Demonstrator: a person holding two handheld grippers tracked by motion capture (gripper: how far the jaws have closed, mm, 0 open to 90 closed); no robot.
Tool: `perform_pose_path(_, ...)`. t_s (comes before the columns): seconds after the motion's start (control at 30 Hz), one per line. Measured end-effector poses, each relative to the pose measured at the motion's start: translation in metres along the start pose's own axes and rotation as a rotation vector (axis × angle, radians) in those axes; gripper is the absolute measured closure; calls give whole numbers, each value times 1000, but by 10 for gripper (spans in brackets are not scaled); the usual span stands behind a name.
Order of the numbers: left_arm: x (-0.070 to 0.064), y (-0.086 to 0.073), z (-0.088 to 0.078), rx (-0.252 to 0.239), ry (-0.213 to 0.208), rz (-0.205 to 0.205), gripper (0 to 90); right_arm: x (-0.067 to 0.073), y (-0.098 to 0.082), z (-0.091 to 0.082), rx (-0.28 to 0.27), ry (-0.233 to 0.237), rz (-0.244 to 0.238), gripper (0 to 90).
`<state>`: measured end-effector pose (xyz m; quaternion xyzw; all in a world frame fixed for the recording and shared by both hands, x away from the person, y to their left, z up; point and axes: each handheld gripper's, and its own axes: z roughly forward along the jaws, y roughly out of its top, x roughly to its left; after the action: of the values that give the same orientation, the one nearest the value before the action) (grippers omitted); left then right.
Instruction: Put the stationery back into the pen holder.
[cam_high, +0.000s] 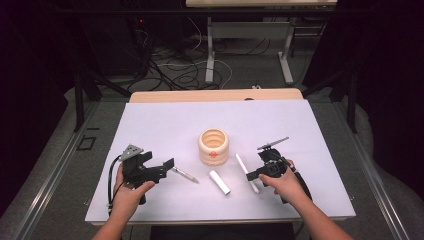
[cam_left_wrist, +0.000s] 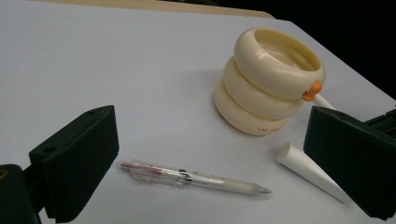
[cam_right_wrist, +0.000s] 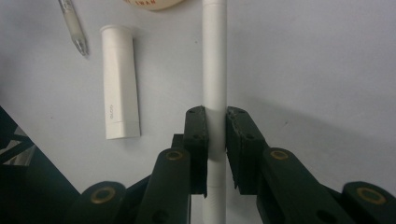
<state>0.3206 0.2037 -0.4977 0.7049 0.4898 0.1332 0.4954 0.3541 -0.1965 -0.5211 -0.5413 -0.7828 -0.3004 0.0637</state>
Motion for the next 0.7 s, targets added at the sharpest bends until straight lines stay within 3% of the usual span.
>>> perform_pose_path(0.2,-15,7,6,26,-33,3,36,2,3,-7,-62,25,-40,786)
perform_pose_path(0.43,-30,17,10,18,-52,23,128,10,3,-12,-96,40,-62,786)
perform_pose_path(0.7,-43,27,20,25,-82,21,166,20,4,-21,-151,43,-114,786)
